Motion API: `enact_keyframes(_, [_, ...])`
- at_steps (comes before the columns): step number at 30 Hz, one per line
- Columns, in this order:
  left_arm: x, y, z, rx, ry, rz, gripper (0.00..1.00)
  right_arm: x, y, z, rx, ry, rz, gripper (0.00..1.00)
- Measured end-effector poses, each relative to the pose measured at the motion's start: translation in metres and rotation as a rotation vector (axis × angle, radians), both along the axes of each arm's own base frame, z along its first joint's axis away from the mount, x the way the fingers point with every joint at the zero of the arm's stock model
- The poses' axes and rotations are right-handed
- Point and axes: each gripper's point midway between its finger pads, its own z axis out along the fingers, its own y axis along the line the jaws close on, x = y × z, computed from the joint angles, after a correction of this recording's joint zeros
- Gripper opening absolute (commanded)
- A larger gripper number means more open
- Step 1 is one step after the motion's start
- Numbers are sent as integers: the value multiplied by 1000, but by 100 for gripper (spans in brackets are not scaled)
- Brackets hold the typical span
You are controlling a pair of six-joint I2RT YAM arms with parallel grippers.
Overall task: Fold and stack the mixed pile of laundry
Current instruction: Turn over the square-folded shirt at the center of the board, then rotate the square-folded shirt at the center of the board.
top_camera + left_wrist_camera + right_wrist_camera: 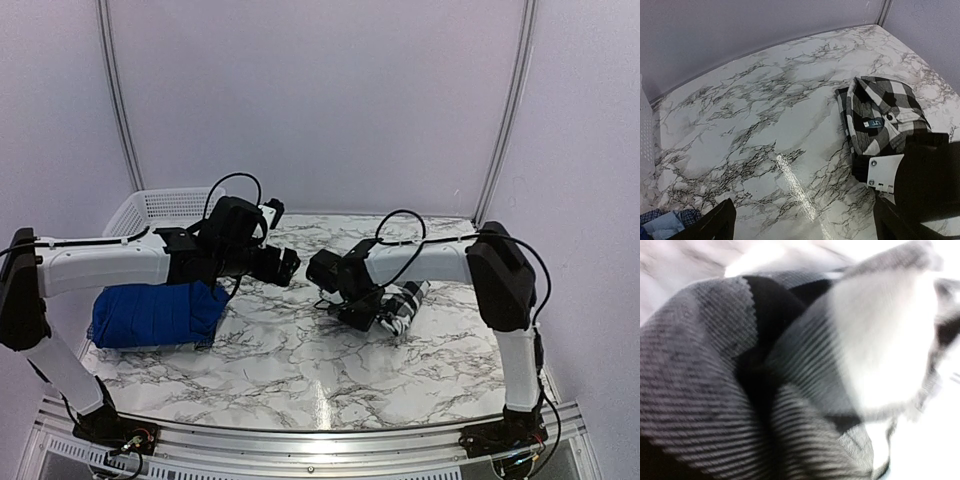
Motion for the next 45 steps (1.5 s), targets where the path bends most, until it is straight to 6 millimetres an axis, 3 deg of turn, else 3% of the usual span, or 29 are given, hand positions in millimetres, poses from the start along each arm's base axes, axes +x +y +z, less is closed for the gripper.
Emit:
enact_keyframes(3, [2,16,-6,-37,43,42,99,-16,31,-11,72,83,3,51])
enact_keyframes(6, [2,31,-12,-82,82,91,99,-17,65,9,235,137,-5,83])
enact_keyframes(9, [1,41,-14,-128,115,124,99,-18,106,49,465,189,39,88])
enact_keyframes(11, [0,39,-13,-161,136,123,99,-25,121,85,633,228,74,88])
enact_keyframes(13, [-3,34,-14,-186,165,98,99,-22,120,131,823,238,86,86])
enact_keyframes(14, [-6,29,-15,-193,179,81,99,-13,108,153,917,223,72,84])
enact_keyframes(15, [-8,23,-16,-202,192,63,99,-2,92,168,983,201,47,81])
enact_keyframes(17, [-13,6,-18,-214,216,19,99,34,39,189,1093,119,-55,75])
enact_keyframes(20, [-25,-26,-21,-218,244,-53,99,80,-32,168,1108,41,-234,67])
enact_keyframes(22, [-33,-49,-25,-227,273,-104,99,88,-60,123,1066,85,-336,63])
enact_keyframes(26, [-49,-79,-43,-245,355,-162,99,55,-66,28,961,292,-443,55])
enact_keyframes(27, [-50,-80,-49,-244,374,-154,99,43,-67,12,944,338,-460,54])
enact_keyframes(29, [-47,-78,-59,-251,408,-126,99,25,-65,-3,943,392,-468,52])
enact_keyframes(32, [-37,-65,-68,-271,446,-64,99,5,-57,6,978,406,-444,55])
enact_keyframes(36, [-20,-34,-84,-278,482,27,99,-72,-17,18,1004,544,-368,62])
enact_keyframes(39, [-11,-14,-89,-275,487,69,97,-129,10,52,1085,655,-291,67])
enact_keyframes(40, [-11,-11,-88,-275,486,68,95,-133,11,68,1119,647,-277,66])
enact_keyframes(42, [-16,-9,-84,-272,482,45,90,-119,2,97,1195,560,-266,64])
enact_keyframes(45, [-22,-9,-79,-270,480,8,80,-90,-25,116,1252,424,-323,59])
